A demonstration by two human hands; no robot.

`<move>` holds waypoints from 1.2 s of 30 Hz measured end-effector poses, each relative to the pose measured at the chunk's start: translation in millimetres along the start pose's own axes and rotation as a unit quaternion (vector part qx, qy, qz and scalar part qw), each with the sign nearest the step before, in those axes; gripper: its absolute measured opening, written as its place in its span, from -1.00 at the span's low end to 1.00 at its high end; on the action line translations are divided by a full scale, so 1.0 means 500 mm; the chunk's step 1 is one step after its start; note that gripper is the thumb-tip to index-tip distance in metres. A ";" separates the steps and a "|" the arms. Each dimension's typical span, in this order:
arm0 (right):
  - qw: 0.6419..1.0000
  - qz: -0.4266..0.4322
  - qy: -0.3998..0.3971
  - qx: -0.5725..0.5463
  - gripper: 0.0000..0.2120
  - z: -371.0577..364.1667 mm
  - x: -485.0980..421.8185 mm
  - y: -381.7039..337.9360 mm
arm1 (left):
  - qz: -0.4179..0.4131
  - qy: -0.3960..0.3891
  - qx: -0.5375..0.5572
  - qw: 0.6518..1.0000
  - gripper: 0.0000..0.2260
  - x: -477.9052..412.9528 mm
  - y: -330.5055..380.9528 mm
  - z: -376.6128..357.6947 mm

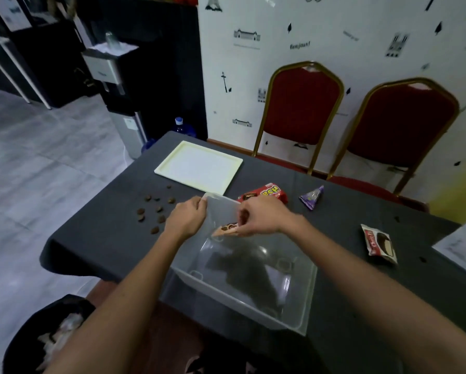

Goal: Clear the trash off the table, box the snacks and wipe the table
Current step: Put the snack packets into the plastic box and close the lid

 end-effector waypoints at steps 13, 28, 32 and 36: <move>0.988 -0.055 -0.054 0.131 -0.72 -0.239 -0.086 -0.021 | 0.012 0.003 0.015 1.000 -0.53 -0.004 -0.008 -0.006; 0.992 -0.116 0.015 -0.036 -0.75 0.098 -0.084 0.089 | -0.001 0.017 -0.003 1.000 -0.54 -0.022 -0.015 -0.013; 0.984 -0.089 -0.116 0.105 -0.53 0.016 -0.142 0.219 | 0.005 0.028 -0.015 0.999 -0.53 -0.026 -0.025 -0.019; 0.962 -0.042 -0.177 0.204 -0.29 -0.065 -0.173 0.275 | 0.002 0.041 -0.018 0.999 -0.54 -0.024 -0.026 -0.021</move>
Point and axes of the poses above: each hand's wrist, its own x-axis away from the middle knuckle, its own z-axis out of the back of the hand, y = z × x, the point moved 3 cm from there along -x, towards the middle knuckle, and after that the axes turned 12 degrees about z, right-handed, at the moved point
